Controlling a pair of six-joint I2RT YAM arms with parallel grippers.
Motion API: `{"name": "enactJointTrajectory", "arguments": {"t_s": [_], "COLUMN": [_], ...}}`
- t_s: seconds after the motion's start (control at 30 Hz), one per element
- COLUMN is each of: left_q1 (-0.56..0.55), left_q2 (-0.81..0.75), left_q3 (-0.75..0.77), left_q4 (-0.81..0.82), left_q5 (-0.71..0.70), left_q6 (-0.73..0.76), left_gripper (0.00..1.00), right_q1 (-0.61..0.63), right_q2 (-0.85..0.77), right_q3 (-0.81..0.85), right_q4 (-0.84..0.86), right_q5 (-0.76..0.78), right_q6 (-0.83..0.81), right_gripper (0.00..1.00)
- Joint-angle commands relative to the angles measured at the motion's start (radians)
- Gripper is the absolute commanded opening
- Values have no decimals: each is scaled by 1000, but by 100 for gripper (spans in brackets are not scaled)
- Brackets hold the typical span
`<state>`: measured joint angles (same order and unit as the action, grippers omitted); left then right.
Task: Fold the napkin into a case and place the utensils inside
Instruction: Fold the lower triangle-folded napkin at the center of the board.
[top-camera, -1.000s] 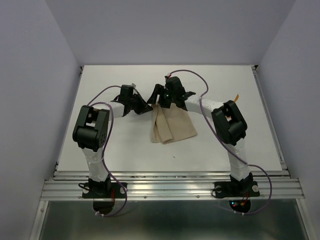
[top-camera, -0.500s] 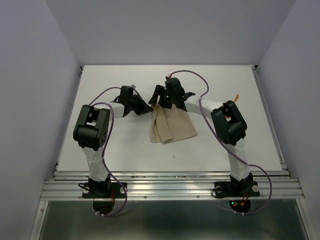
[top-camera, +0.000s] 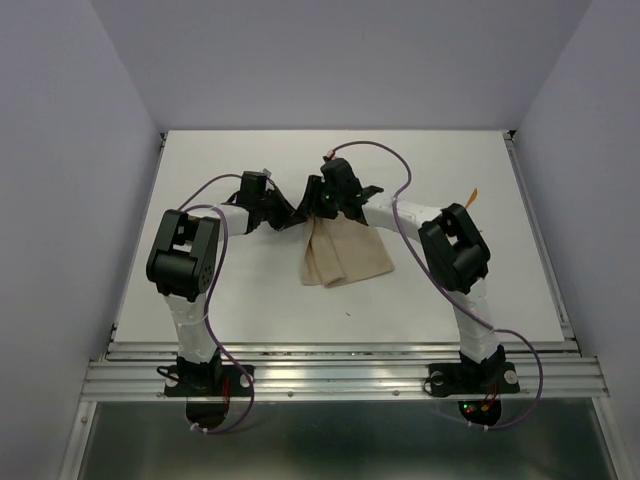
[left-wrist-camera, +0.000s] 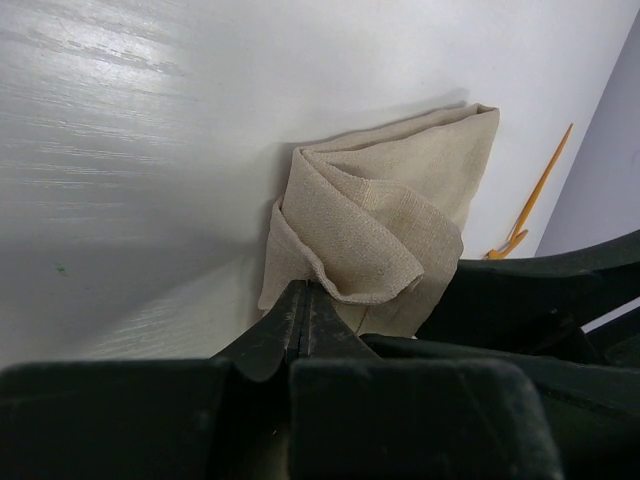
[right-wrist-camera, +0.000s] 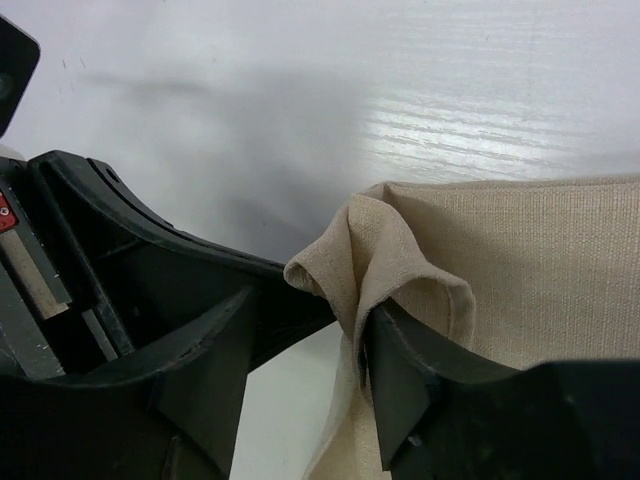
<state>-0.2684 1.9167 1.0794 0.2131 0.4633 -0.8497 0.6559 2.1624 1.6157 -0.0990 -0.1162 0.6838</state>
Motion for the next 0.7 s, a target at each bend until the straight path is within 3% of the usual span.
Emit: {"name": "enactJointTrajectory", "arguments": {"t_s": [0.0,0.13,0.23,0.37,0.43,0.67], "left_q1": [-5,-5,-5,-5,-5,-2], "left_q2": [-22,-27,-38,-93,-140,-333], "left_q3": [7,7,4,-33,-52,-150], "left_q4": [28,26,14,-9,-41,-240], "left_q5": [17,18,31,35,31,-20], "left_q6": [-2,-2,11,53,84,231], "left_gripper": [0,0,0,0,0,15], "right_q1": [19,19,19,5,-4,-13], "right_q2": [5,7,5,7,5,11], "right_q3": [50,47,42,44,42,47], "right_q4": [-11,-15,-15,-15,-13,-10], "right_q5": [64,76,79,14,-16,-163], "right_q6": [-20,-21,-15,-6,-7,-32], "right_gripper": [49,35,17,1,1,1]}}
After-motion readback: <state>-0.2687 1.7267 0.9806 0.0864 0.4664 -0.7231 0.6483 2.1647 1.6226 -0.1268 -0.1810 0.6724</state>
